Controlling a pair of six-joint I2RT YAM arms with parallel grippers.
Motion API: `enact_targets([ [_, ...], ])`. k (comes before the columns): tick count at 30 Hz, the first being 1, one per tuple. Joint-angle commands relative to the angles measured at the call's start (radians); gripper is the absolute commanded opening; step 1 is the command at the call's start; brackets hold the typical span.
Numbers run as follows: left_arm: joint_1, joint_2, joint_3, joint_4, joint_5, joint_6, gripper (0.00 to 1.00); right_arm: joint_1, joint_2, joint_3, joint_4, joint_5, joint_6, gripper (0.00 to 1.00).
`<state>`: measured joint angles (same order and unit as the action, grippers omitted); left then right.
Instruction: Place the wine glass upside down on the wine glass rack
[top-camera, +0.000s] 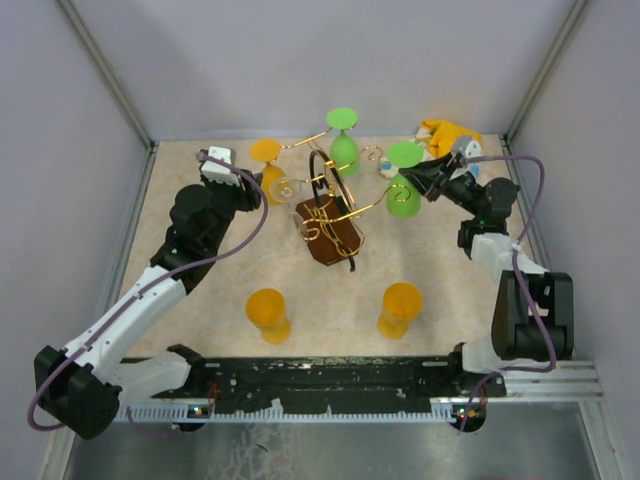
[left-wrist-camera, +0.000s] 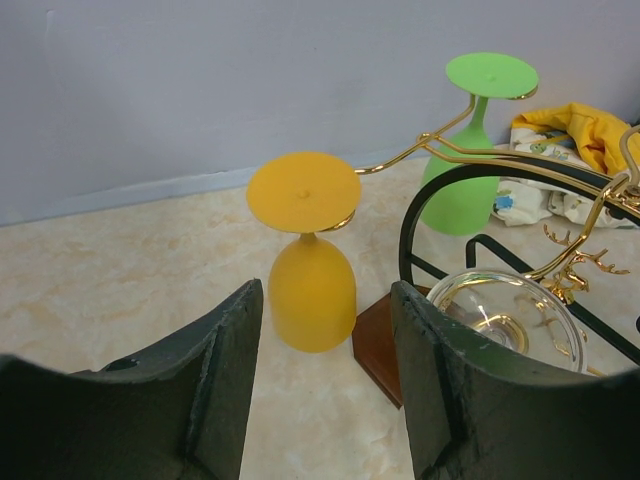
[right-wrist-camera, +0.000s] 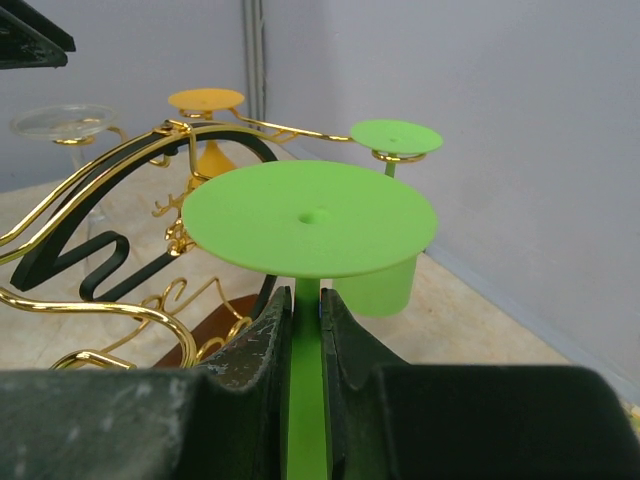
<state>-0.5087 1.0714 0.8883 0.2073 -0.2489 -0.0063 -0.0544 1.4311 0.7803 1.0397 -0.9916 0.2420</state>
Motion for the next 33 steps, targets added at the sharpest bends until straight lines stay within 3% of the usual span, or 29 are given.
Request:
enact_targets([
  [1,0.003,0.002,0.013,0.022,0.027,0.008,0.6,0.005,0.061,0.018,0.278,-0.038,0.107,0.0],
  [5,0.005,-0.002,0.011,0.036,0.079,0.017,0.61,0.02,0.157,0.053,0.528,-0.086,0.281,0.0],
  [13,0.006,-0.004,0.014,0.033,0.118,0.026,0.61,0.112,0.195,0.113,0.329,-0.052,0.097,0.0],
  [26,0.006,-0.01,0.008,0.015,0.108,0.041,0.62,0.16,0.3,0.2,0.216,-0.002,0.016,0.0],
  [33,0.005,0.004,0.009,0.015,0.103,0.048,0.62,0.163,0.368,0.236,0.302,-0.019,0.076,0.0],
])
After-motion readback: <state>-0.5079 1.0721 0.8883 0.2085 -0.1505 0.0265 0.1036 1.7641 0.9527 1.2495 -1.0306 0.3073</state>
